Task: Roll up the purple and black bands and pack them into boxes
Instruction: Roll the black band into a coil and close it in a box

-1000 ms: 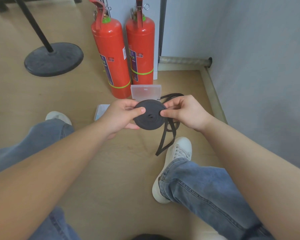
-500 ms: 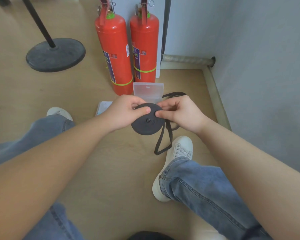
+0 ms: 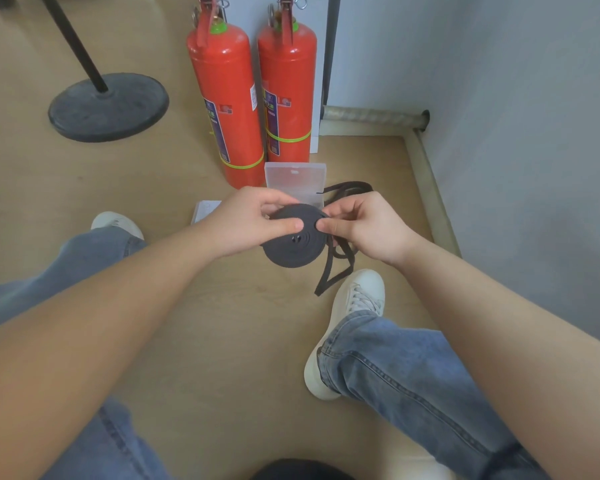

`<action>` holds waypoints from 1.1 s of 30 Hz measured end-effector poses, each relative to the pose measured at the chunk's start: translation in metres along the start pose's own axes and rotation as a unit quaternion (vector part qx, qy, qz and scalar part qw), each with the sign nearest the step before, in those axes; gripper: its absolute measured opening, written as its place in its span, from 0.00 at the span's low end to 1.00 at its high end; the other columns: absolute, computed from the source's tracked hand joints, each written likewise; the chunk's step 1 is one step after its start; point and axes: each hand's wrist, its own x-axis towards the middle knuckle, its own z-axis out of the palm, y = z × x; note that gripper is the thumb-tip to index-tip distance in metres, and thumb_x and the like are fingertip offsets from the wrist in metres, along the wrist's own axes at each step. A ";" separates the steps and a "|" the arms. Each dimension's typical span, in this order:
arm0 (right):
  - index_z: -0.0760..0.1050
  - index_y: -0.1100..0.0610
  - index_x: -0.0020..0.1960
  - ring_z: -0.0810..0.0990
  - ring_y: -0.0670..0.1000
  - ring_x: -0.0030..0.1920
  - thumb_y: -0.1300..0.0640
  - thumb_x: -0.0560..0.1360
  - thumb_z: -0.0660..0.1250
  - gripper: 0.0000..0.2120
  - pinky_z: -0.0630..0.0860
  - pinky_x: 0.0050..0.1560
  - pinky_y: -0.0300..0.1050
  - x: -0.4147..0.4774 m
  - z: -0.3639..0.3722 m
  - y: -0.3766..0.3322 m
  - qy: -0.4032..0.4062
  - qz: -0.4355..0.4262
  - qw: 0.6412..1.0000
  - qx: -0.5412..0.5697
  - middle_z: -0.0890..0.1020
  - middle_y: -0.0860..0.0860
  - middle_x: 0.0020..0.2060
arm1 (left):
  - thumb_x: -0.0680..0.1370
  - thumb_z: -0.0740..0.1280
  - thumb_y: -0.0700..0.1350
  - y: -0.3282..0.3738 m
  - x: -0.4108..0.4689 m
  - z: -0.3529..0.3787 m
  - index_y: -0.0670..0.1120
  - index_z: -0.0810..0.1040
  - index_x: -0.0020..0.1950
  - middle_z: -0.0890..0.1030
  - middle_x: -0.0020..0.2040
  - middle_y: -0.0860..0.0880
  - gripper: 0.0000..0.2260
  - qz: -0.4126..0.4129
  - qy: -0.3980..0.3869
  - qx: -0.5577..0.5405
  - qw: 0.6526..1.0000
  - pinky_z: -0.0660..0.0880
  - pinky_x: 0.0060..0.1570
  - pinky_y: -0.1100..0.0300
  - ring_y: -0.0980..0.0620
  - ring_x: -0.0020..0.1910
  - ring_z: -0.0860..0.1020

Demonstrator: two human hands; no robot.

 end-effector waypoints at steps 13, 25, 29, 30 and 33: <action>0.83 0.54 0.49 0.84 0.60 0.42 0.59 0.77 0.74 0.02 0.83 0.50 0.66 0.008 0.006 -0.002 0.091 0.024 0.989 0.116 0.86 0.65 0.46 | 0.81 0.68 0.46 -0.005 0.000 0.009 0.51 0.82 0.53 0.87 0.49 0.50 0.04 -0.056 0.065 -0.177 0.980 0.84 0.42 0.51 0.50 0.49 0.86; 0.82 0.53 0.43 0.85 0.52 0.43 0.66 0.74 0.76 0.09 0.83 0.50 0.49 0.009 0.006 0.003 0.058 0.026 0.996 0.070 0.87 0.57 0.45 | 0.77 0.72 0.50 -0.007 -0.001 0.008 0.55 0.81 0.62 0.82 0.49 0.58 0.13 -0.034 0.058 -0.041 0.997 0.84 0.40 0.55 0.56 0.49 0.84; 0.82 0.52 0.42 0.85 0.46 0.42 0.66 0.74 0.76 0.10 0.81 0.50 0.43 0.007 0.011 0.003 0.029 0.014 0.998 0.050 0.87 0.49 0.40 | 0.79 0.70 0.50 -0.006 0.000 0.006 0.49 0.85 0.52 0.86 0.45 0.52 0.07 -0.034 0.024 0.009 0.999 0.85 0.41 0.50 0.51 0.45 0.85; 0.82 0.52 0.43 0.85 0.45 0.42 0.66 0.74 0.76 0.10 0.81 0.50 0.41 0.007 0.012 0.003 0.028 0.013 0.998 0.056 0.87 0.48 0.40 | 0.79 0.70 0.49 -0.007 0.000 0.006 0.49 0.84 0.50 0.87 0.44 0.51 0.06 -0.039 0.021 -0.004 0.999 0.84 0.39 0.52 0.51 0.44 0.86; 0.83 0.52 0.48 0.86 0.46 0.45 0.65 0.75 0.75 0.09 0.82 0.51 0.40 0.006 0.011 0.002 0.028 0.014 0.997 0.073 0.87 0.51 0.44 | 0.79 0.70 0.47 -0.010 0.000 0.007 0.49 0.84 0.50 0.87 0.43 0.50 0.04 -0.063 0.023 -0.085 0.994 0.82 0.36 0.56 0.53 0.43 0.86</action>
